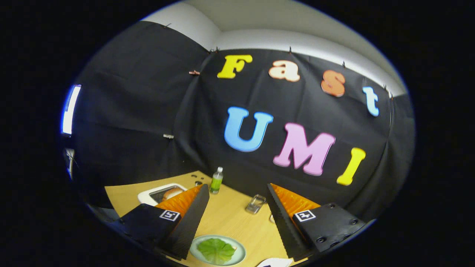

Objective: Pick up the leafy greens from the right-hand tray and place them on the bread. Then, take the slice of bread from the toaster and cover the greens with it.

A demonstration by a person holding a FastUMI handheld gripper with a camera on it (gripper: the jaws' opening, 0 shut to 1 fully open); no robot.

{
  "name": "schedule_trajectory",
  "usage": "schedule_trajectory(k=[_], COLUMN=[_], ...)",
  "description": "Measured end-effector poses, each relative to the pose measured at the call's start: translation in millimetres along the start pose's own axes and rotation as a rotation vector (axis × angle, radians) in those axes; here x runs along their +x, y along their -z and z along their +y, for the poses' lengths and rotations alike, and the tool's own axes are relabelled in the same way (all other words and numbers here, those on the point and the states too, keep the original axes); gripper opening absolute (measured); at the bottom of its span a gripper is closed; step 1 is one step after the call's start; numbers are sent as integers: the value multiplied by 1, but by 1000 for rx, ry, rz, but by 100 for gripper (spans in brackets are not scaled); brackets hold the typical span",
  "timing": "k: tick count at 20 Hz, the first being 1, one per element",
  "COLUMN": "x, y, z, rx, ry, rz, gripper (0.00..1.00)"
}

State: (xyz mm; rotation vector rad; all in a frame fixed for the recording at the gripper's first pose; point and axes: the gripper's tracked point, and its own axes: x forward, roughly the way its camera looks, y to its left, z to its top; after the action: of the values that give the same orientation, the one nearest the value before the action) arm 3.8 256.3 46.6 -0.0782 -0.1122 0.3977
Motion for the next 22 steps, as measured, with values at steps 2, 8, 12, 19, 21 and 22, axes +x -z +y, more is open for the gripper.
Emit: schedule_trajectory(k=[2,8,12,19,21,22], x=[2,40,72,133,145,151], y=[-29,-40,5,112,137,148], z=[13,97,144,211,226,231], rx=[-64,126,238,300,323,326], ry=[-14,-165,-213,-200,-188,-177], rz=[-57,30,195,474,538,566], gripper=[96,95,96,96,96,94])
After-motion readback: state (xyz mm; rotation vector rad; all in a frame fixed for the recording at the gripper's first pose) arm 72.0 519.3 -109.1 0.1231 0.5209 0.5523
